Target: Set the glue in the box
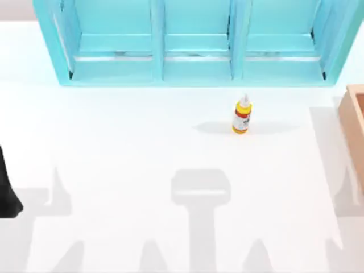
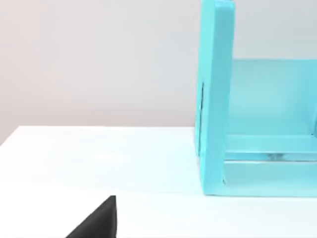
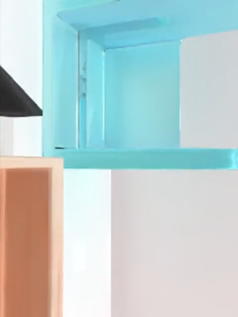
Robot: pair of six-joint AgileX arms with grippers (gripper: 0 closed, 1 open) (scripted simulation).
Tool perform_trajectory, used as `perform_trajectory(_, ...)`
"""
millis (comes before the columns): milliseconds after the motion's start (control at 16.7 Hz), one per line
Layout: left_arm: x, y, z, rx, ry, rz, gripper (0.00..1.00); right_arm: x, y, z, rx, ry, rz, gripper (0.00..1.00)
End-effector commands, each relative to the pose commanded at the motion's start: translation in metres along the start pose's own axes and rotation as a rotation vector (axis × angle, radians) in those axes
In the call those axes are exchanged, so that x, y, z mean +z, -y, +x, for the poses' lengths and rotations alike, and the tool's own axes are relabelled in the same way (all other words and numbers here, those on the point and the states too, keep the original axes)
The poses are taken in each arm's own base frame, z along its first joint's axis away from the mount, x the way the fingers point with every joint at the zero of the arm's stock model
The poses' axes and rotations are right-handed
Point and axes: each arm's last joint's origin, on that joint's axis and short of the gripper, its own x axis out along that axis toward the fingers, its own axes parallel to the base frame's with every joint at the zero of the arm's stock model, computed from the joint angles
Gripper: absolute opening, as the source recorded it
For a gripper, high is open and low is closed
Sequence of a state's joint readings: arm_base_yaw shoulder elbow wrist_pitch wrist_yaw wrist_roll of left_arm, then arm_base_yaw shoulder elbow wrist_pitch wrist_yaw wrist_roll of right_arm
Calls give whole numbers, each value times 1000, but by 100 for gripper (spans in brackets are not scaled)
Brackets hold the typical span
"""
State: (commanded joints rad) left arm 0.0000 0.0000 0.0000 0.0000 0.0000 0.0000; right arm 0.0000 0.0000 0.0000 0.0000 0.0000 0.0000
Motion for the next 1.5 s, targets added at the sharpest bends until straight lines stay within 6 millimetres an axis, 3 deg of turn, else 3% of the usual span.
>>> perform_trajectory(240,0,0,0,0,0,0,100,0,-1,1,22,-36,-22,100)
perform_trajectory(480,0,0,0,0,0,0,100,5,-6,8,142,-223,-138,100)
perform_trajectory(780,0,0,0,0,0,0,100,32,-13,38,418,-498,-319,100)
perform_trajectory(960,0,0,0,0,0,0,100,52,-17,77,627,-600,-398,100)
perform_trajectory(1200,0,0,0,0,0,0,100,64,-19,150,920,-637,-445,100)
perform_trajectory(1320,0,0,0,0,0,0,100,59,-19,190,1057,-614,-449,100)
perform_trajectory(1500,0,0,0,0,0,0,100,37,-19,248,1239,-546,-436,100)
